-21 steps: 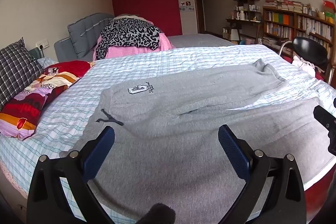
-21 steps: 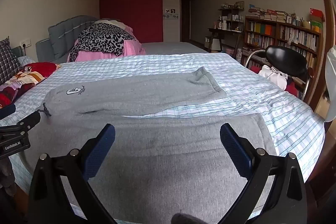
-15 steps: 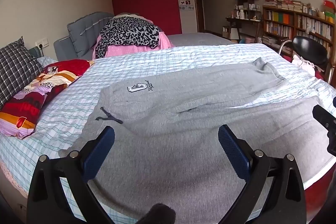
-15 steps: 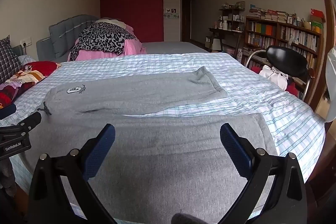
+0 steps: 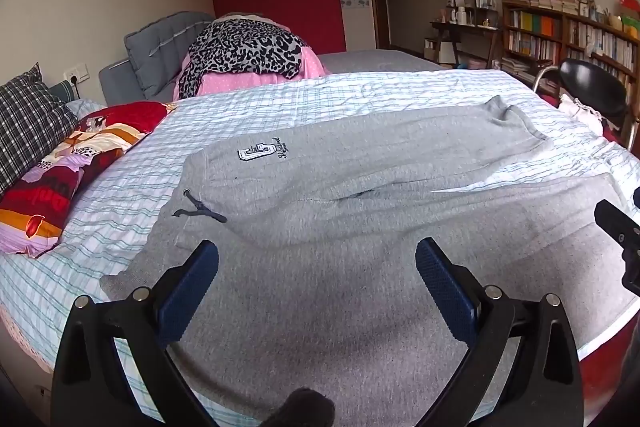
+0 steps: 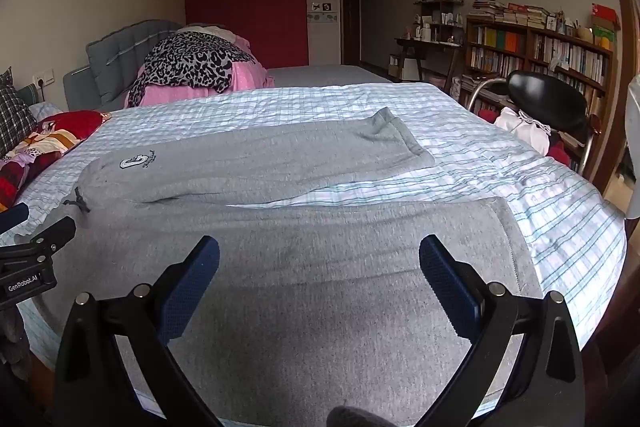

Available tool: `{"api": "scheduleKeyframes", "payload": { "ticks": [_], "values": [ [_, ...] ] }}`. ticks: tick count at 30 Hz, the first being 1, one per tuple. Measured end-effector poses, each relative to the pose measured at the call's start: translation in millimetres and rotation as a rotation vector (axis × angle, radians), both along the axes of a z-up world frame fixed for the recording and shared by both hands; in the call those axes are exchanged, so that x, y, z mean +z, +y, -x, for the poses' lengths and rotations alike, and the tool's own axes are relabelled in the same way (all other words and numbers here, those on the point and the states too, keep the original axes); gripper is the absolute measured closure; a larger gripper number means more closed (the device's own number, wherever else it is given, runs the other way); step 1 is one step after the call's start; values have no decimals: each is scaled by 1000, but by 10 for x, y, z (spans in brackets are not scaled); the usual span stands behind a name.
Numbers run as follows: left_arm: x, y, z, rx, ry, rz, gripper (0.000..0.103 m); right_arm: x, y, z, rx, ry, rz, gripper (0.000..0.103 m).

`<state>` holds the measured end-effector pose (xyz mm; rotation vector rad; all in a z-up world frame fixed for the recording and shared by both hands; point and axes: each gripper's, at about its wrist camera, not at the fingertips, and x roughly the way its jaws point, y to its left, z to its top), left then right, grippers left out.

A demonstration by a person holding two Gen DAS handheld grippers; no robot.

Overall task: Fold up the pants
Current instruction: 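Move both grippers, open, toward the grey sweatpants on the bed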

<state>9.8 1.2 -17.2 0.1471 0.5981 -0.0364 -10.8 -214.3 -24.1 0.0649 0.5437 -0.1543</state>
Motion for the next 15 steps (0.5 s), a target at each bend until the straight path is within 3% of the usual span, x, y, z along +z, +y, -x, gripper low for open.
{"api": "scheduleKeyframes", "payload": {
  "ticks": [15],
  "values": [
    [-90,-17,-116,14,40,-4,5,-105,-50,-94,-6,29,-15,2]
  ]
}}
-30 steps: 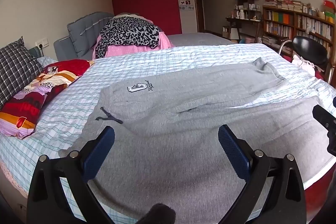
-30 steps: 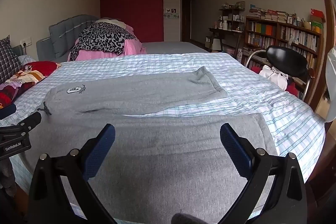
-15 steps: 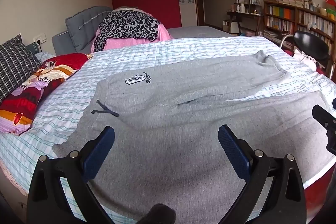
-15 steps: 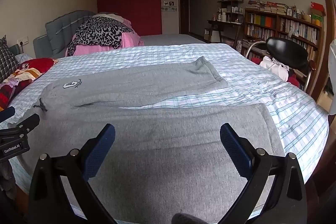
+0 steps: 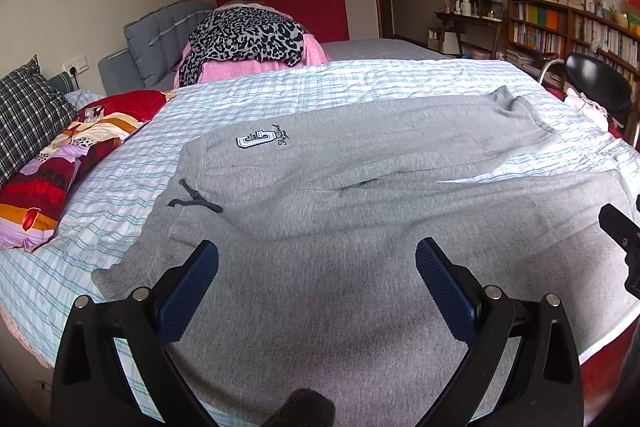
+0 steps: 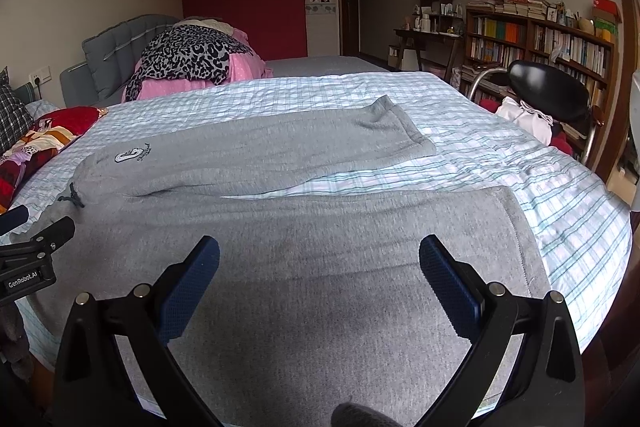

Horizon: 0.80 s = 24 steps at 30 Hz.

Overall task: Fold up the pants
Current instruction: 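Move both grippers, open, toward the grey sweatpants on the bed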

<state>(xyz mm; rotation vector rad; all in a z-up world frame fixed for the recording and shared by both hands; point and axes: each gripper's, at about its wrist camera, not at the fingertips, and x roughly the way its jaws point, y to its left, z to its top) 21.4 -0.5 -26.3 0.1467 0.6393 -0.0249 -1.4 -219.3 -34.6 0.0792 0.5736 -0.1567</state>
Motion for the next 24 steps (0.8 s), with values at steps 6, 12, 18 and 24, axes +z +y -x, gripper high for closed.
{"api": "scheduleKeyframes", "payload": {
  "ticks": [6,12,18,24],
  "values": [
    [-46,-35,-56,-1,19,-6,5,-44,-70,-31,-13,13,-13,2],
    [-81,-93,-108,-13,35,-13,5,-80,-104,-78,-14,26,-18,2],
    [-117,-115,-169,-17,50,-18,5,-106,-116,-129,-14,42,-20,2],
    [-167,-119,-222,-17,61,-24,5,-174,-100,-194,-9,64,-17,2]
  ]
}}
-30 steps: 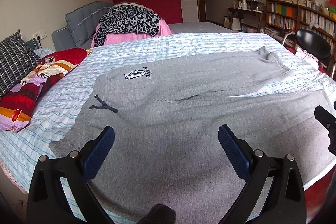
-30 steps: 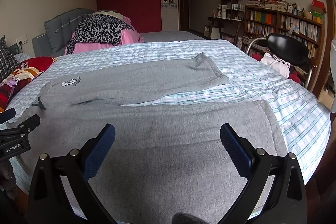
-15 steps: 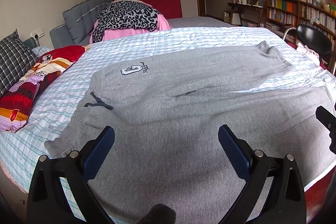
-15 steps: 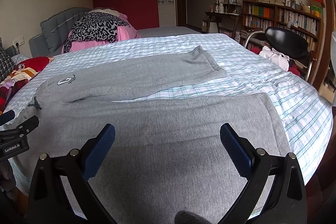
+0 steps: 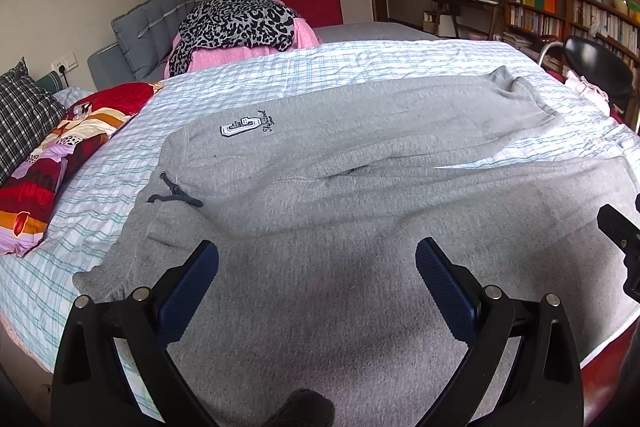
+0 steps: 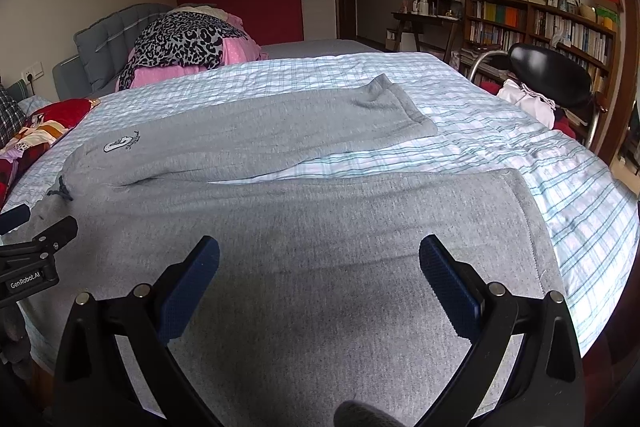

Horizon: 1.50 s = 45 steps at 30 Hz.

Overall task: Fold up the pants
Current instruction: 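Move both grippers, open, toward the grey sweatpants on the bed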

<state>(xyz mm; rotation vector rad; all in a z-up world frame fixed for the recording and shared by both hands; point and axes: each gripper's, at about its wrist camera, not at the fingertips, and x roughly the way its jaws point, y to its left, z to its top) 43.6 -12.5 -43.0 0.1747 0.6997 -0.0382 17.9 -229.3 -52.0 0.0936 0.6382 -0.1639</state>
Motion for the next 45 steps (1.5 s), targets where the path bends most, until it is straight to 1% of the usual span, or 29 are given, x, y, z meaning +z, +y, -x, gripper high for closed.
{"api": "scheduleKeyframes", "payload": {
  "ticks": [7,10,19,23,28,29,31,33,35,37,41,43,45],
  "values": [
    [-32,-13,-97,7,2,-22,5,-56,-30,-55,-4,21,-5,2],
    [-45,-29,-150,6,4,-27,5,-85,-41,-85,-13,27,7,2],
    [-101,-70,-263,-3,27,-26,5,-153,-96,-164,-23,55,-12,2],
    [-108,-81,-317,-10,43,-15,5,-181,-124,-186,-28,52,0,2],
    [-60,-95,-380,-19,37,-31,5,-153,-198,-233,-37,45,37,2],
    [-45,-94,-396,-20,35,-31,5,-143,-233,-250,-39,46,29,2],
    [-19,-96,-432,-24,36,-30,5,-127,-321,-294,-30,56,-23,2],
    [3,-94,-484,-32,49,-17,5,-111,-432,-340,-17,66,-88,2],
    [19,-93,-549,-42,69,-1,5,-87,-505,-391,-17,67,-114,2],
    [26,-96,-615,-51,91,15,5,-63,-547,-452,-13,65,-106,2],
    [60,-135,-763,-72,121,22,5,22,-616,-608,-19,66,-38,2],
    [106,-147,-853,-74,124,20,5,64,-700,-727,-30,65,-11,2],
    [165,-143,-951,-69,116,12,5,101,-841,-871,-43,81,-14,2]
  ]
}}
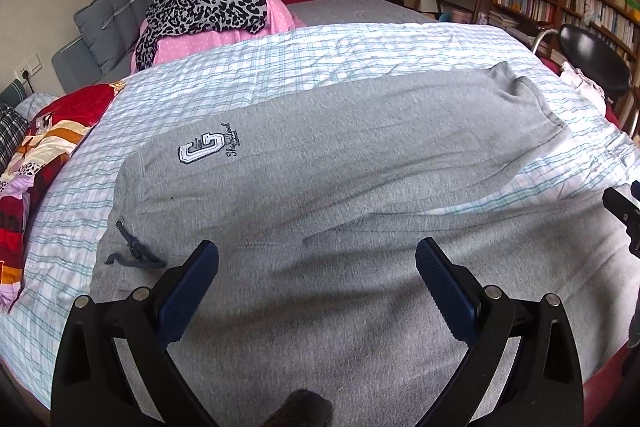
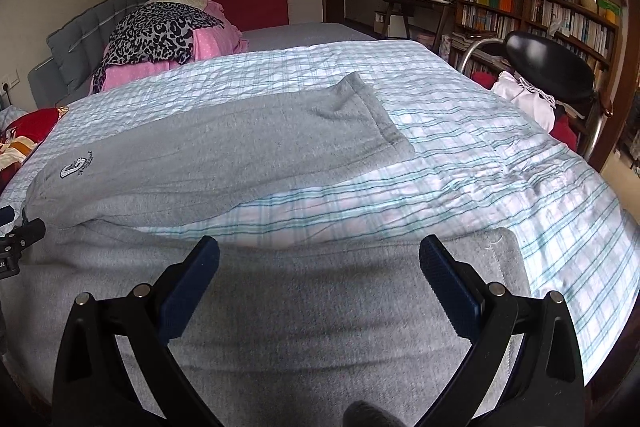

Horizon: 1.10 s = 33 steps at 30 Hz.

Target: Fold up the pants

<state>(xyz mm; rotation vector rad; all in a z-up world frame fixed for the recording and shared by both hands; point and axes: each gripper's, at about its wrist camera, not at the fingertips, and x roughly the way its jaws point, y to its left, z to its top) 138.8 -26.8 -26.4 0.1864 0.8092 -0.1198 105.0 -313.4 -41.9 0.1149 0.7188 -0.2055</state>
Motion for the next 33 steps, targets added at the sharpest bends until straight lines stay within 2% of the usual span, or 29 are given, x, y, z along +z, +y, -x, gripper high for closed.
{"api": "scheduleKeyframes", "payload": {
  "ticks": [3,8,13,21,27,29,31,33],
  "values": [
    [97,13,-171,21,-23,-24,5,58,-250,-238,-17,18,-33,2],
    [143,-21,-481,31,-15,-29,5,173,-566,-633,-15,-2,-83,2],
    [39,-90,-787,14,39,-18,5,206,-728,-1023,-12,-8,-88,2],
    [-131,-110,-1392,7,98,-32,5,155,-1032,-1842,-25,47,-50,2],
    [-188,92,-1807,18,86,27,5,81,-1347,-2540,-35,100,-81,2],
    [-246,170,-1916,23,96,53,5,21,-1431,-2731,-35,123,-111,5],
    [-316,231,-2011,31,116,79,5,-54,-1491,-2899,-33,146,-132,14],
    [-387,269,-2069,40,129,92,5,-132,-1505,-3045,-27,167,-128,19]
  ]
}}
